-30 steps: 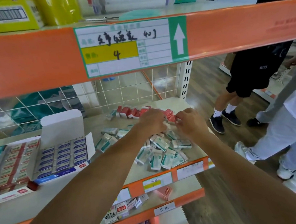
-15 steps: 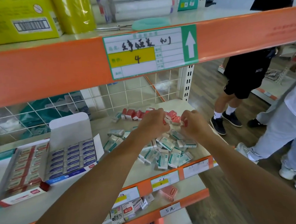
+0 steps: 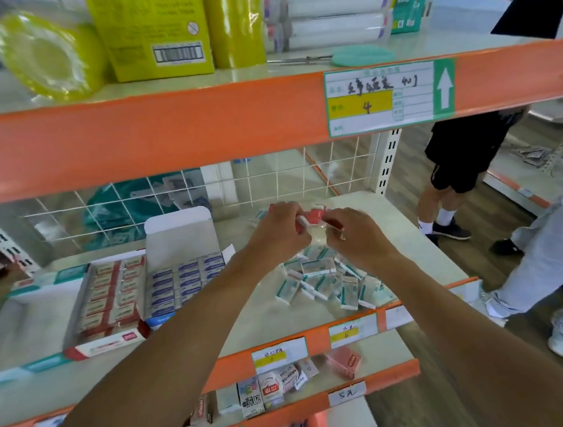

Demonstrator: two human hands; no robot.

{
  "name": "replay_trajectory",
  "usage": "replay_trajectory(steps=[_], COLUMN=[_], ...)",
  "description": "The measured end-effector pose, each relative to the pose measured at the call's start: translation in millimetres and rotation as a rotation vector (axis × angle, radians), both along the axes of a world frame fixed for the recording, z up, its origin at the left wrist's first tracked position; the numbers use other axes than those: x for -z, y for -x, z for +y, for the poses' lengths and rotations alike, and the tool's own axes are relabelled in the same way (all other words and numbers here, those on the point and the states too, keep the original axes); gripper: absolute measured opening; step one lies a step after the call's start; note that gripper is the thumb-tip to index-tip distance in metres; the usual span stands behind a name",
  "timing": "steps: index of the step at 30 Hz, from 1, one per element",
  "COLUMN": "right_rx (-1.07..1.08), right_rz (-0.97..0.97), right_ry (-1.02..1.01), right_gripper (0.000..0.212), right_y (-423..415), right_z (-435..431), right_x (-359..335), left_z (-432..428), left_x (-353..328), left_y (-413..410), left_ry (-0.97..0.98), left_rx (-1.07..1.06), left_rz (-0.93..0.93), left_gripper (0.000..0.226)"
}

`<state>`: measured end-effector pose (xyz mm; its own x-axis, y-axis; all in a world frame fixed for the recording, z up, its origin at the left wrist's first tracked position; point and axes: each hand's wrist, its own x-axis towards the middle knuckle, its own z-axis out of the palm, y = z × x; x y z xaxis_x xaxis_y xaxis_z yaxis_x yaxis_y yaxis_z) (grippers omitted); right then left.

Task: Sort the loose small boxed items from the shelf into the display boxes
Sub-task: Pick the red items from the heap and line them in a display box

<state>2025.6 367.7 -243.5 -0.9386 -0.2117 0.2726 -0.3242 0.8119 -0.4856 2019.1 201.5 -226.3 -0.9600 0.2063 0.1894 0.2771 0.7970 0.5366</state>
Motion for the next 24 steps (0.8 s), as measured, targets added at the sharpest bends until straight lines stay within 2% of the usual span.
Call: replay_trajectory(steps=[4,7,13,17,24], right_rx=[-0.051,-0.086,-0.127,-0.161,-0.199], right_rz=[0.025,-0.011,-0.089,-0.211,-0.263], right_ry=[0.007,0.034,0.208,0.233,0.229], right_gripper=[0.028,0.028,0.027,0.028,0.043], right_y=[-2,-4,-6,-5,-15], right_z=[-26,-44,-78,-100,-140], right_x=[0,0,-6,-12,-16], left_z=[-30,-53,-95,-119,-152], left_x=[-8,-10,-6,-7,-6], left_y=[-13,-23,-31,-38,-51], left_ry=[-0.086,-0.092,-0.229,-0.217,-0.154], left_rx=[0.025,0.017,-0.114,-0.168,-0.269], left_rz=[0.022,0.041,-0.078,-0.117,-0.146], left_gripper=[0.027,0.018,0.025,0.035,0.042])
